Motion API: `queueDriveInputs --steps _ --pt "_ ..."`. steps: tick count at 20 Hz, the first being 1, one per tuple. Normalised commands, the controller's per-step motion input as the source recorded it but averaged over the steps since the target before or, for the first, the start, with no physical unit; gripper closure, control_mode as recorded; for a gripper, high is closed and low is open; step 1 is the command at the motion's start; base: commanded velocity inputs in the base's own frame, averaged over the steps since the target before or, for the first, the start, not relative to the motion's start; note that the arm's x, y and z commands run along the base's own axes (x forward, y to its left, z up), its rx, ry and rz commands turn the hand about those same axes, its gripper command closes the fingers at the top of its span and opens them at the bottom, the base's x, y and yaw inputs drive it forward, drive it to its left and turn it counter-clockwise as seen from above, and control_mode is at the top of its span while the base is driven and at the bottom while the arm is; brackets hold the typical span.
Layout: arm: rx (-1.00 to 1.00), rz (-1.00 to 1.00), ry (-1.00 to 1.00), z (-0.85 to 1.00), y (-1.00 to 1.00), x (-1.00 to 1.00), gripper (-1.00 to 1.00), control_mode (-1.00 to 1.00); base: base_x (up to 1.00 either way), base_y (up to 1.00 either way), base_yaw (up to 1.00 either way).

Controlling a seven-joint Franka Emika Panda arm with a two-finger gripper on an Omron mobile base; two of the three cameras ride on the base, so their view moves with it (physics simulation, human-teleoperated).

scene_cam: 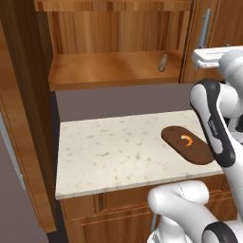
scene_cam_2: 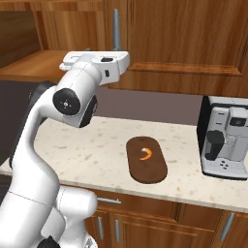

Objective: Open the cabinet, retrieve the rolling pin, and place it next to the meat on the cutting board to prepare for tenderizing.

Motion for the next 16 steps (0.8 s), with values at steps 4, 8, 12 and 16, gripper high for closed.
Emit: queueDriveInputs --steps 4,8,12,16 --pt "0.00 0.02 -0.01 -0.02 -0.07 0.12 -1.00 -1.00 0.00 0.00 0.00" --pt "0.00 0.01 -0.01 -0.02 -0.03 0.20 -1.00 -1.00 0.00 0.00 0.00" --pt "0.00 0.00 -0.03 -0.04 0.00 0.32 -1.00 -1.00 0.00 0.00 0.00" --pt "0.00 0.00 -0.03 -0.05 0.00 0.30 -1.00 -1.00 0.00 0.00 0.00"
